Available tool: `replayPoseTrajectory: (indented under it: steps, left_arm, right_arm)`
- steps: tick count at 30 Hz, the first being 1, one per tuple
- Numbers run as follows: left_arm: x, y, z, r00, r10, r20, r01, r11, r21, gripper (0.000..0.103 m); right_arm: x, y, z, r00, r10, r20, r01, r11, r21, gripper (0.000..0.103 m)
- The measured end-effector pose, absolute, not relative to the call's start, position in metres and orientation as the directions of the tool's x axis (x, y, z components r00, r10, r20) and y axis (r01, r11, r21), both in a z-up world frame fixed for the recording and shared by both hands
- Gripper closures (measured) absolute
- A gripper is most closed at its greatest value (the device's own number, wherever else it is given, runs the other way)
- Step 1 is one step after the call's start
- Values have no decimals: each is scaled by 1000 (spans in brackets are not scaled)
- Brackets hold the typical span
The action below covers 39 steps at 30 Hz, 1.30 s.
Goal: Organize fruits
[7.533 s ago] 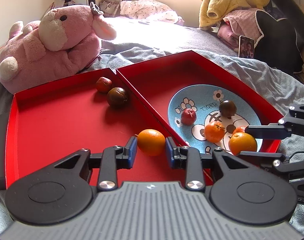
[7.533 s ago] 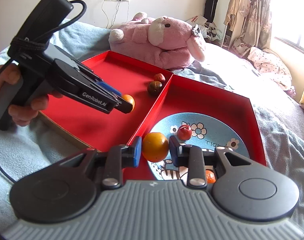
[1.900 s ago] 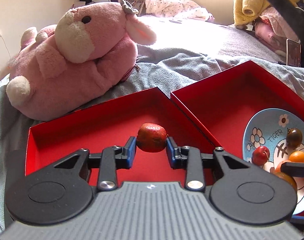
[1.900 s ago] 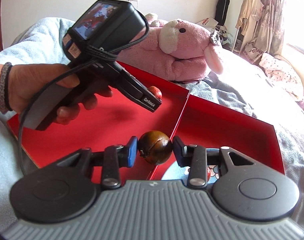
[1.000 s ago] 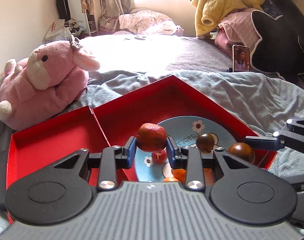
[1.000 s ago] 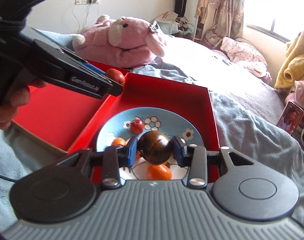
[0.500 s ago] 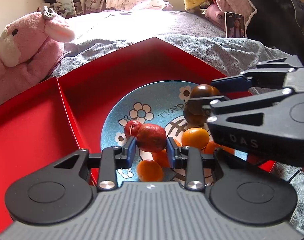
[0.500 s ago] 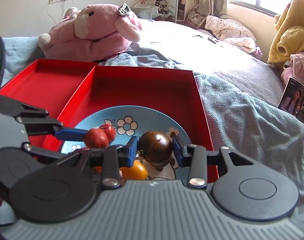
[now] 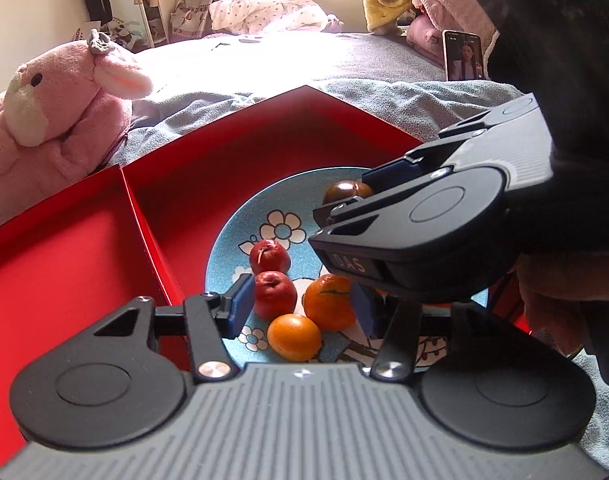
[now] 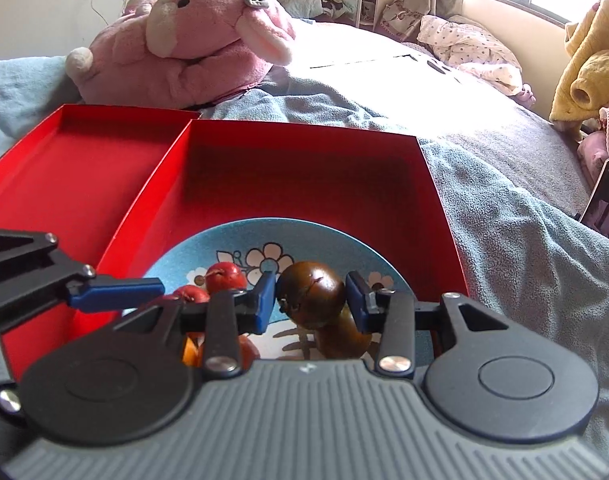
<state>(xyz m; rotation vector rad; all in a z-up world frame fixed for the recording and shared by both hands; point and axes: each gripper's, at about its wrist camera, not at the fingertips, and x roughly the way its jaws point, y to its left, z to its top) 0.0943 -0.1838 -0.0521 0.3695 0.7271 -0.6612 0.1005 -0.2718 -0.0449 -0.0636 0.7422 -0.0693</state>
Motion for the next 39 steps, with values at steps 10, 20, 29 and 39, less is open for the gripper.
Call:
replayPoseTrajectory:
  steps: [10,20,29,39]
  left_arm:
    - [57,-167,-28,603,-400,-690,614,785,80,33]
    - [32,-150,-14,630,-386,-673,589,803,91,33]
    - [-9,-133,19,698,-342,-629,490,869,71,14]
    - [-51,-111,29,752,-259,-607,361,931,50,13]
  right_arm:
    - [75,-285,-36,741,-31,-671,68,997,29,60]
    - [58,-284,-24,776,-46,-629,65,998,8,60]
    - [-45,-297,22,817,-82,-571,152,985,77,35]
    - [-120,-268,4,728,-73,-682,137,990,41,34]
